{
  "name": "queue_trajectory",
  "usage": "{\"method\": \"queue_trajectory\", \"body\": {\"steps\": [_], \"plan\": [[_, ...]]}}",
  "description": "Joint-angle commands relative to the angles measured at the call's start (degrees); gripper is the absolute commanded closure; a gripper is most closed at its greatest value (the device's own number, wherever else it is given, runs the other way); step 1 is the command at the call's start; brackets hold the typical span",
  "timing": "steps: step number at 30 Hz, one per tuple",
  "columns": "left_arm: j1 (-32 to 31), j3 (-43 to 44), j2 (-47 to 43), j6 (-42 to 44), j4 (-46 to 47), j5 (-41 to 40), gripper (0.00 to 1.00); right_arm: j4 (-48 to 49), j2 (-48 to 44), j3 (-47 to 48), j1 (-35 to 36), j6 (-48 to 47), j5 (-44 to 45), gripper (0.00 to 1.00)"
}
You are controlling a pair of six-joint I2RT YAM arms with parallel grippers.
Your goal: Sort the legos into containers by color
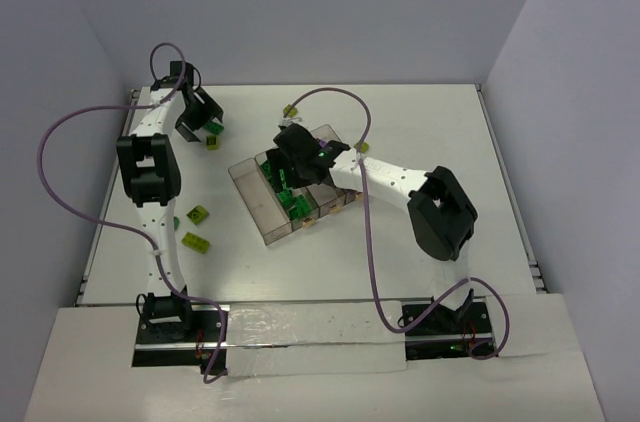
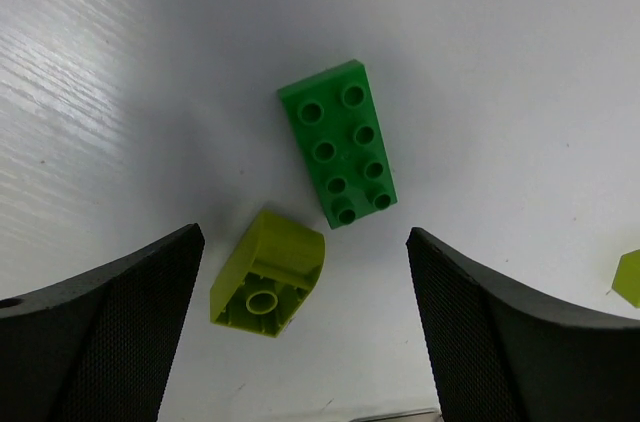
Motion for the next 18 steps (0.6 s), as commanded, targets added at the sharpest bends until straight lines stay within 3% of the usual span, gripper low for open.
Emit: {"method": "queue_trajectory", "body": {"steps": [1,18], "plan": [[1.19,4.09,1.27,-3.12,4.2,0.47,0.1,0.05,-5.58,0.14,0.54,-0.04,1.57,0.15],[-4.39,11.85,9.12,-0.25,0.87,-17.68,0.2,2.59,-10.77,-6.7,0.83,1.48,-0.17,0.15]]}}
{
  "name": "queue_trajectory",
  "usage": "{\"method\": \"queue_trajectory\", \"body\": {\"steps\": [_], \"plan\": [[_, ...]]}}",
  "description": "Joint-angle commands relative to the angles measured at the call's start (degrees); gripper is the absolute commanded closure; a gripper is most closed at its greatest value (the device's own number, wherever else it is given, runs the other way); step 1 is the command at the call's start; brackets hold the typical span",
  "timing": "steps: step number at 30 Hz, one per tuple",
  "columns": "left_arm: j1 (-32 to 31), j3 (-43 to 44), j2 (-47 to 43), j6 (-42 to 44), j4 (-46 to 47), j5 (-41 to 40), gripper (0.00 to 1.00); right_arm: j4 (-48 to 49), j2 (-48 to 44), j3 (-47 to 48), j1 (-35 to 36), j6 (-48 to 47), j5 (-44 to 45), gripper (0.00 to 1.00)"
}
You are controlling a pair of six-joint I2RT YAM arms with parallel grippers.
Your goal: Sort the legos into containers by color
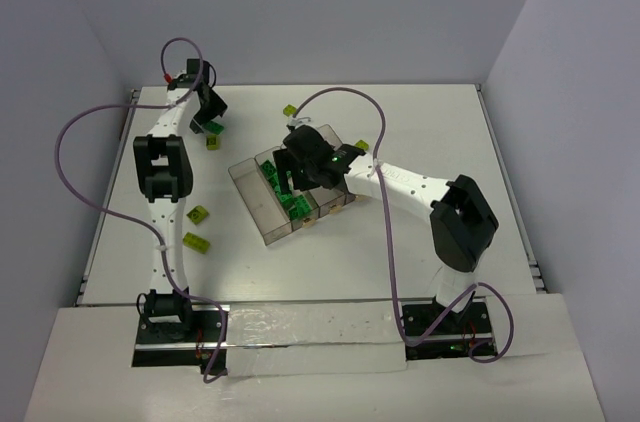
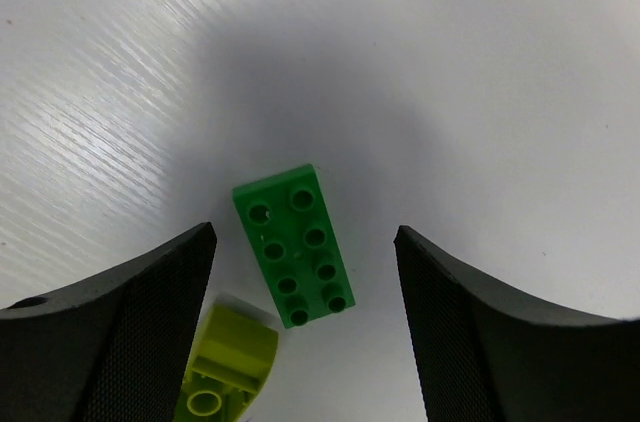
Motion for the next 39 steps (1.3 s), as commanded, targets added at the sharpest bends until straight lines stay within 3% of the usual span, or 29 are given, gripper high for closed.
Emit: {"method": "queue_trajectory", "body": {"steps": [1,18,27,32,39], "plan": [[-1.7,2.59,1.95,1.91,-2.07,-6.67,0.21,2.17,-3.14,-1.46,0.58,0.82,-0.45,0.15],[-2.24,-1.22,-0.15,3.98,-3.23,-4.29,0.5,2.98,-3.1,-2.56,0.7,1.24,-0.36,0.16],[-1.99,-0.71,-4.41,3.85,-0.48,-0.52,0.83,2.1,-4.17,-3.36,0.81,1.26,0.93,0.16],[-1.54,-0.1,-8.67,4.81,1.98,0.56,0.95,1.23,-5.69,-4.76,0.81,0.82,2.08,0.16],[-1.16,-4.33,-20.02,5.95,7.44,1.61,0.96,0.76,-9.2,-8.11,1.44,1.78,4.35,0.16]]}}
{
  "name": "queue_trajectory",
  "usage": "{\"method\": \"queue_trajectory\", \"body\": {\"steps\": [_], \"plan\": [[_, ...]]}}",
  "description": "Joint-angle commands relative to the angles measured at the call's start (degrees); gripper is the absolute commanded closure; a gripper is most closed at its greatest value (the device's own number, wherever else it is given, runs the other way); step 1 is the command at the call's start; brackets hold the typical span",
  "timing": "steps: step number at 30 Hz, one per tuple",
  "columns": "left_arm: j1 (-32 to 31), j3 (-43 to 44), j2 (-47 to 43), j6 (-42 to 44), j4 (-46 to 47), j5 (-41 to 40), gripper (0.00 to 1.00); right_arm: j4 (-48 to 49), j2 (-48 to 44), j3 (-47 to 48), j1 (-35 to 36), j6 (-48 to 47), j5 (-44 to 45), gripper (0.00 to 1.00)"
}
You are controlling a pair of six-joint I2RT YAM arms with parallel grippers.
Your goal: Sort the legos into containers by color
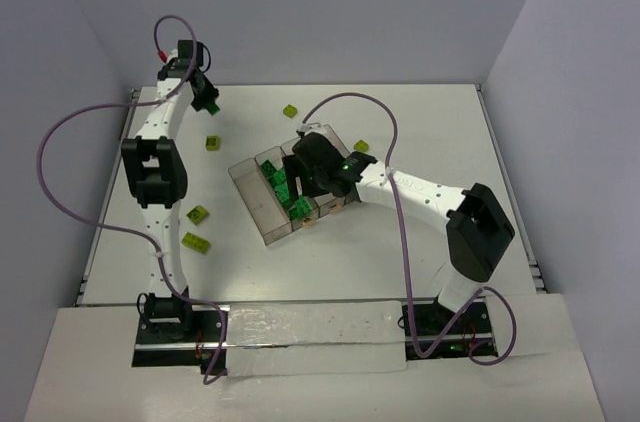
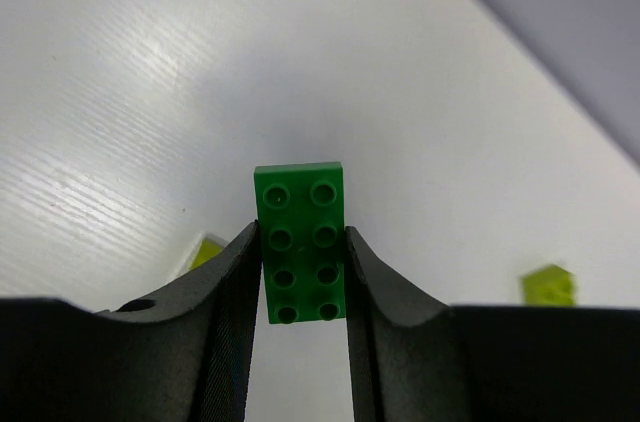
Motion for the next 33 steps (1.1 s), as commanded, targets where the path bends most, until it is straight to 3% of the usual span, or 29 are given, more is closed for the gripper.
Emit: {"method": "queue_trajectory", "body": {"steps": [1,4,7,15,18,23,33], "plan": [[0.35,-3.91,-14.45,1.78,7.5,1.37,0.96,0.26,-4.6,-2.39,1.22,1.28,3.21,0.16],[-0.26,-8.15,-20.05,1.95,6.55,1.83,0.97,0.13,-6.84,-4.03,1.39,2.73,4.29,0.15],[-2.43,-18.18,-28.45,2.01,7.65,3.63,0.98,0.57,-9.38,-6.11,1.45,5.21,5.49,0.14],[-14.19,-40.59,-46.9,-0.23,12.66,5.39,0.98,-0.01,-18.03,-10.7,1.66,8.14,11.43,0.14],[-17.78,-47.29,-49.65,-2.34,14.72,6.42,0.98,-1.01,-20.55,-11.65,1.57,8.65,14.0,0.14],[-22.14,-54.04,-49.84,-6.65,19.21,8.67,0.96,-3.67,-25.6,-13.49,1.57,9.57,16.65,0.13],[-25.62,-55.87,-40.61,-10.06,23.42,10.35,0.91,-6.02,-28.55,-16.49,1.53,11.13,18.07,0.13]]}}
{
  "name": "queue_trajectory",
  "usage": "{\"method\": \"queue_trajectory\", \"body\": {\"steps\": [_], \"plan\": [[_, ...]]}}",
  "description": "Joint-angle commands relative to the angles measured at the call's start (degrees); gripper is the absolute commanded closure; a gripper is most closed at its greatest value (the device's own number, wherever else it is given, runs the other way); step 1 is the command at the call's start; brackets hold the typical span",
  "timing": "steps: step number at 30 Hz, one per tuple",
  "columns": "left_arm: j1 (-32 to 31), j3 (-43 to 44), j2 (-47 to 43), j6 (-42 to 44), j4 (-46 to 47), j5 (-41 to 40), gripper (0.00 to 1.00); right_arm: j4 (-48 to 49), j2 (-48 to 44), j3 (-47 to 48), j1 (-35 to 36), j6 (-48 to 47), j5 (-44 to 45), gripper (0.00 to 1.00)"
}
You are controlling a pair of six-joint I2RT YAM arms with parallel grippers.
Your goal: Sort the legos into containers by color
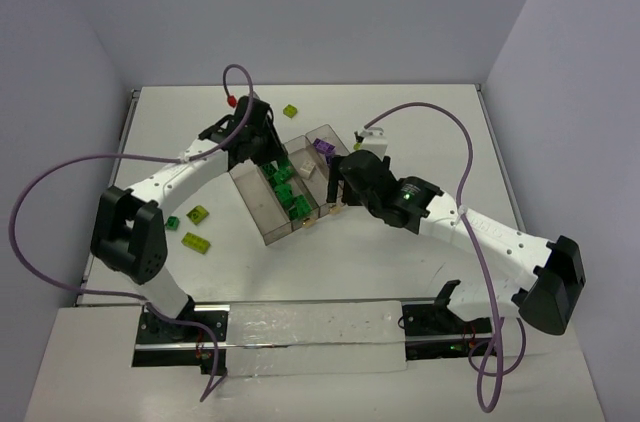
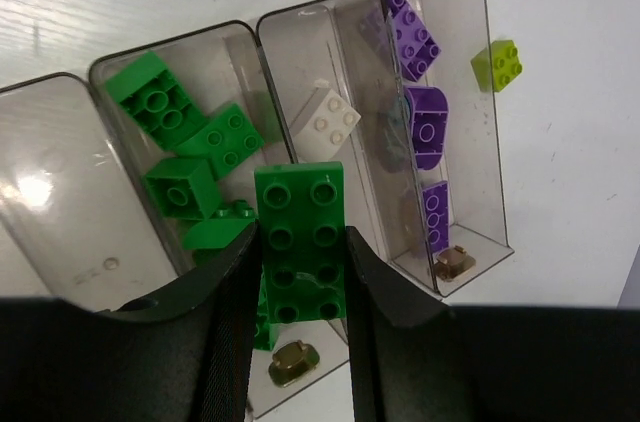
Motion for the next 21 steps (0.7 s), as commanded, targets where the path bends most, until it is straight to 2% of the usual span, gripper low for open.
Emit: {"method": "queue_trajectory", "body": {"steps": [1,4,9,11,15,18,21], "plan": [[-0.41,0.12,4.29,-2.48,4.95,1.99,0.89,-1.79,-2.15,-1.7,0.41,1.77,2.95,0.13],[-0.48,1.71,6.92,-2.81,2.12,1.27,0.77,-1.82,-2.42,-2.53,0.41,2.05,3.07,0.13],[-0.55,0.85,7.47,-3.27,1.98,-0.32,0.66,-1.75,-2.24,-2.93,0.33,1.94,3.39,0.13],[-0.55,0.39,7.7,-3.27,2.14,-0.09,0.51,-1.75,-2.09,-2.78,0.4,1.71,3.55,0.13],[-0.55,0.82,7.97,-3.06,1.42,0.18,0.14,-1.56,-2.19,-2.86,0.4,1.42,3.65,0.13],[-0.55,1.29,7.38,-2.4,0.32,0.02,0.06,-0.98,-2.68,-3.28,0.32,1.16,3.74,0.13],[-0.55,2.13,4.9,-1.65,-2.2,-1.31,0.06,-0.35,-2.72,-3.55,0.41,1.11,3.7,0.13]]}}
